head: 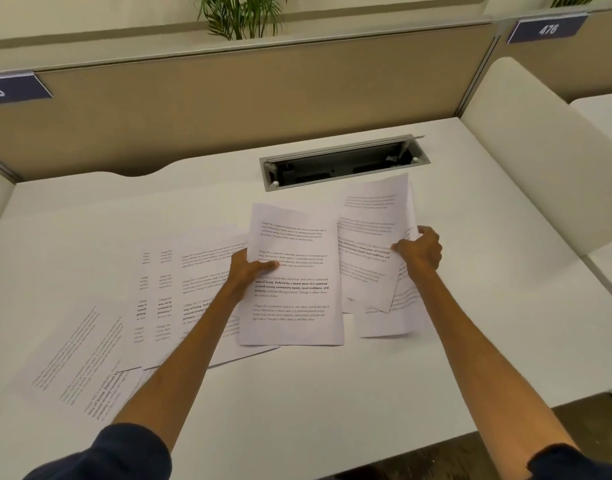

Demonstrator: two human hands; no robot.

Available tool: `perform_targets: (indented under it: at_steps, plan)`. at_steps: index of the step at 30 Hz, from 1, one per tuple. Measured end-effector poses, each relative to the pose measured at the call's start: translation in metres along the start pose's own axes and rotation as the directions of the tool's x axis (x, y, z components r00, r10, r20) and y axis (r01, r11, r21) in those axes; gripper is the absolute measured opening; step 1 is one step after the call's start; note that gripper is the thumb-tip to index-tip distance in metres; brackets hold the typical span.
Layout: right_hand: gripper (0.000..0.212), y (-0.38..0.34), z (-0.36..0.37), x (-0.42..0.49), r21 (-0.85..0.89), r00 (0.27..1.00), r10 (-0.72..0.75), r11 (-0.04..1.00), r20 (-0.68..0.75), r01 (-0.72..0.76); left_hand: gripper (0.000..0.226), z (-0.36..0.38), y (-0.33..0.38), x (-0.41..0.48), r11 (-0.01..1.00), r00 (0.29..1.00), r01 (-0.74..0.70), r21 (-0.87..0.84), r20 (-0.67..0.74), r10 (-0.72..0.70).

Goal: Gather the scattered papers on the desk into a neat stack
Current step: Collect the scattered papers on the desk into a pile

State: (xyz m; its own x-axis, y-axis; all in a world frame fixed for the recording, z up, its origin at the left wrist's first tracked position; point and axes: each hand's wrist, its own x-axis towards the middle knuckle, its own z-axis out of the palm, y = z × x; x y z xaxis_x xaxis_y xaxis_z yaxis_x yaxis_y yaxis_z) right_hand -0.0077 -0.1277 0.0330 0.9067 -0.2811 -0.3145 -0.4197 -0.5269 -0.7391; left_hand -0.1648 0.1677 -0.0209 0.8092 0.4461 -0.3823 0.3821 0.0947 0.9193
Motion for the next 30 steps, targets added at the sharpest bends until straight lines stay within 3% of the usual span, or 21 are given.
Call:
perform_targets:
  at_steps: [5, 8, 11, 14, 17, 21, 24, 27, 30]
  plan:
    - [0.058, -0.06, -0.032, -0.012, -0.039, 0.954, -0.291, 0.957, -0.078, 0.289, 0.04, -0.013, 0.002, -0.001, 0.999, 0.999, 0.028, -0.039, -0.034, -0.029]
    - [0.06, -0.096, -0.052, -0.024, 0.04, 0.926, -0.371, 0.926, -0.07, 0.374, 0.036, -0.018, 0.005, -0.003, 0.999, 0.995, 0.034, -0.037, -0.09, -0.037]
    - [0.066, -0.112, -0.058, -0.03, 0.147, 0.93, -0.341, 0.935, 0.135, 0.322, 0.053, -0.02, 0.012, -0.006, 0.993, 0.989, 0.117, -0.007, -0.09, -0.117]
    - [0.066, -0.099, -0.034, -0.035, 0.098, 0.908, -0.258, 0.966, 0.331, 0.239, 0.078, -0.02, 0.019, -0.009, 0.957, 0.98, 0.196, -0.215, 0.063, -0.187]
    - [0.064, -0.067, 0.003, -0.042, 0.083, 0.894, -0.158, 0.987, 0.42, 0.135, 0.09, -0.018, 0.018, -0.011, 0.924, 0.975, 0.221, -0.312, 0.084, -0.204]
    - [0.07, -0.025, 0.049, -0.048, 0.104, 0.893, -0.042, 0.995, 0.447, -0.005, 0.081, -0.019, 0.011, -0.006, 0.93, 0.978, 0.206, -0.306, 0.053, -0.2]
    - [0.06, -0.004, 0.074, -0.052, 0.172, 0.915, -0.038, 0.984, 0.403, -0.035, 0.048, -0.022, 0.005, -0.01, 0.953, 0.977, 0.209, -0.22, 0.019, -0.21]
    - [0.045, 0.007, 0.088, -0.06, 0.154, 0.949, -0.098, 0.987, 0.299, 0.053, 0.04, -0.023, -0.008, -0.015, 0.978, 0.985, 0.169, -0.123, -0.001, -0.171]
    - [0.034, 0.013, 0.099, -0.069, 0.062, 0.955, -0.18, 0.983, 0.237, 0.17, 0.044, -0.02, -0.014, -0.018, 0.976, 0.988, 0.153, -0.153, 0.001, -0.155]
